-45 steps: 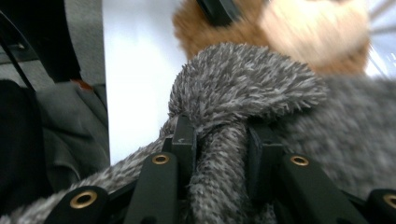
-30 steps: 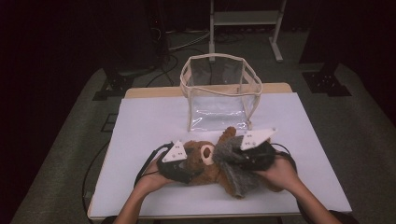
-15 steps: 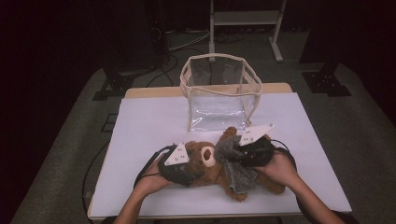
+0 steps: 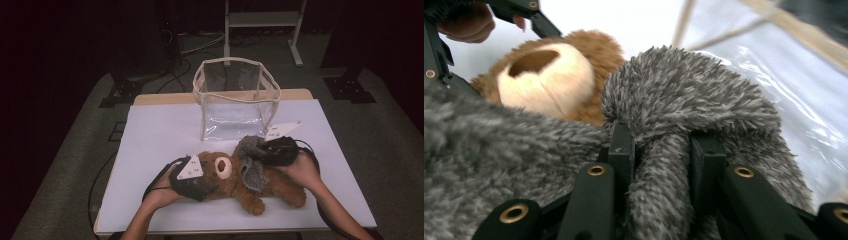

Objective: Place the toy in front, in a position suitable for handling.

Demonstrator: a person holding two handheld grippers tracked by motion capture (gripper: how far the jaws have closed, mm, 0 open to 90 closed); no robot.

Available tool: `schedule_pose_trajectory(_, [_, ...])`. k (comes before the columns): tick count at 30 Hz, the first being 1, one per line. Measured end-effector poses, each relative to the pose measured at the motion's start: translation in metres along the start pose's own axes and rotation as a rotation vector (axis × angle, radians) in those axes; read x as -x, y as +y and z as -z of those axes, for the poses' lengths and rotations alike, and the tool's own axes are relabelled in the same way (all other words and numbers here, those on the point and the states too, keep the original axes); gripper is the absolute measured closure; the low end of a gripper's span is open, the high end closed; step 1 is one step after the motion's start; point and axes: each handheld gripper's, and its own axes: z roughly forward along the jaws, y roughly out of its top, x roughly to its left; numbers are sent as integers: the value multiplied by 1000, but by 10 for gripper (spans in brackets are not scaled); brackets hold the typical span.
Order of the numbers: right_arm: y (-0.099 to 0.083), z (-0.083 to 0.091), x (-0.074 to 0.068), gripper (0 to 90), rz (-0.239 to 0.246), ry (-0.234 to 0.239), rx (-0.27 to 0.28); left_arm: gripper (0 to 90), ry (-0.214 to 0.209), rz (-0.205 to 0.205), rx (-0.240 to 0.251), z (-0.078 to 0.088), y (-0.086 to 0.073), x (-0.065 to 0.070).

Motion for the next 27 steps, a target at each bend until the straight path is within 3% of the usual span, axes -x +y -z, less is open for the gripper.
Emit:
schedule_pose_trajectory(3, [-16, 25, 11, 684, -48, -41, 10, 207, 2, 1, -4, -1, 1, 1])
schedule_pose_trajectory(8, [-20, 34, 15, 684, -65, -33, 8, 210, 3, -3, -10, -1, 2, 0])
schedule_pose_trajectory(11, [-13, 26, 12, 682, -42, -19, 8, 211, 9, -7, -16, -2, 2, 1])
schedule_pose_trajectory(13, [0, 9, 8, 682, -13, 10, 2, 212, 14, -25, -25, -1, 3, 2])
schedule_pose_trajectory(14, [0, 9, 8, 682, -13, 10, 2, 212, 14, -25, -25, -1, 3, 2])
schedule_pose_trajectory(15, [11, -8, 5, 683, 6, 40, -9, 212, 13, -42, -31, -1, 4, 4])
schedule_pose_trajectory(16, [11, -8, 5, 683, 6, 40, -9, 212, 13, -42, -31, -1, 4, 4])
schedule_pose_trajectory(17, [19, -21, 1, 683, 21, 53, -32, 212, 13, -58, -39, -1, 4, 5])
schedule_pose_trajectory(18, [19, -21, 1, 683, 21, 53, -32, 212, 13, -58, -39, -1, 4, 5])
schedule_pose_trajectory(19, [24, -35, -1, 680, 40, 64, -62, 210, -1, -51, -36, 0, 4, 7])
schedule_pose_trajectory(21, [24, -42, -1, 680, 47, 55, -82, 206, -7, -60, -40, 0, 3, 6])
schedule_pose_trajectory(24, [21, -39, 3, 681, 42, 43, -70, 206, -10, -60, -38, 1, 3, 6])
schedule_pose_trajectory(25, [15, -30, 9, 681, 29, 10, -61, 206, -9, -76, -44, 1, 3, 6])
schedule_pose_trajectory(26, [15, -30, 9, 681, 29, 10, -61, 206, -9, -76, -44, 1, 3, 6])
schedule_pose_trajectory(27, [6, -19, 17, 682, -3, -6, -46, 206, -6, -76, -44, 1, 3, 6])
